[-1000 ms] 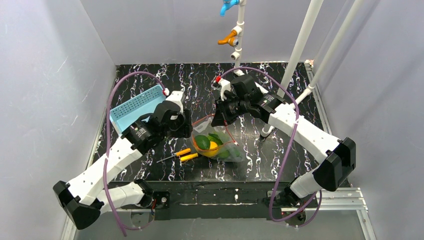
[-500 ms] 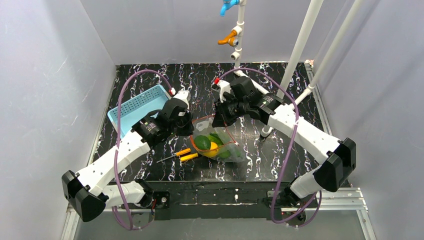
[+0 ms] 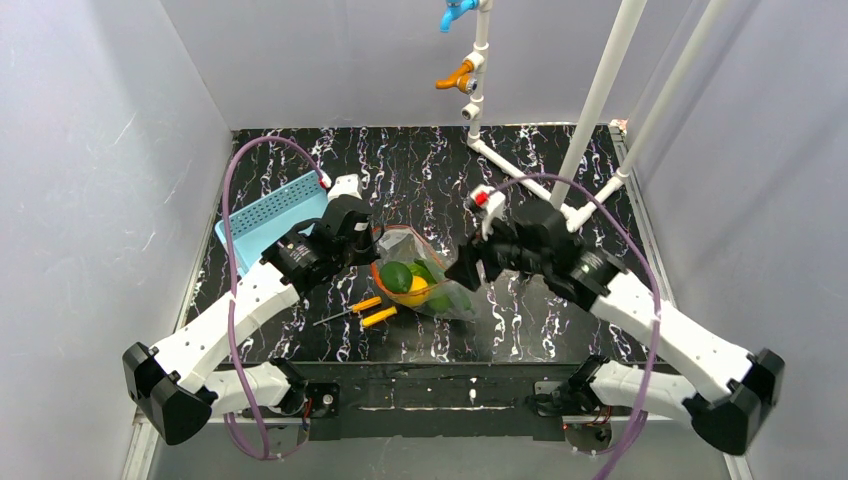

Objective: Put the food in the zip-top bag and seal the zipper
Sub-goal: Adjust the zipper food storage bag at the center of the board.

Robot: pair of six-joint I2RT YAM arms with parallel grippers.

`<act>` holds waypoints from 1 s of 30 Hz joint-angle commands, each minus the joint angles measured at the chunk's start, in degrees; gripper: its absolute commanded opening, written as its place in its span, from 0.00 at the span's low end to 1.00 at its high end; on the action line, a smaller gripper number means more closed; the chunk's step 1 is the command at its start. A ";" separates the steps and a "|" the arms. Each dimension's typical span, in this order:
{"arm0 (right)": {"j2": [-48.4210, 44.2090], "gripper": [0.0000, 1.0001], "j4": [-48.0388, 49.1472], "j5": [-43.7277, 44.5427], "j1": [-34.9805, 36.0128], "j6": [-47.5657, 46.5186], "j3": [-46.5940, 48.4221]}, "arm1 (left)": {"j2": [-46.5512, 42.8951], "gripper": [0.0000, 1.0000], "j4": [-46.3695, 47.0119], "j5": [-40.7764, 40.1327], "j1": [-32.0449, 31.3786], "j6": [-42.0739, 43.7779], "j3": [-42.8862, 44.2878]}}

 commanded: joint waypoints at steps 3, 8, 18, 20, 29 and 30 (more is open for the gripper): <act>-11.45 0.77 18.65 -1.66 0.23 -6.89 -14.96 | -1.36 0.00 -0.77 -2.24 0.30 -2.08 1.87; -13.42 0.83 19.38 6.21 4.50 -12.75 -18.30 | -1.73 0.00 -1.11 -2.47 0.37 -1.99 2.00; -18.20 0.86 20.27 2.12 9.13 -17.11 -20.40 | -2.01 0.00 -1.12 -1.86 0.41 -1.81 1.79; -18.98 0.87 20.68 3.53 9.13 -17.31 -20.66 | -2.29 0.00 -1.19 -1.98 0.44 -1.76 1.72; -13.44 0.70 19.21 5.72 10.81 -22.57 -20.14 | -3.01 0.00 -1.54 -2.55 0.45 -1.28 1.97; -13.72 0.69 20.92 6.24 11.15 -23.17 -21.06 | -2.96 0.00 -1.54 -2.55 0.46 -1.29 1.99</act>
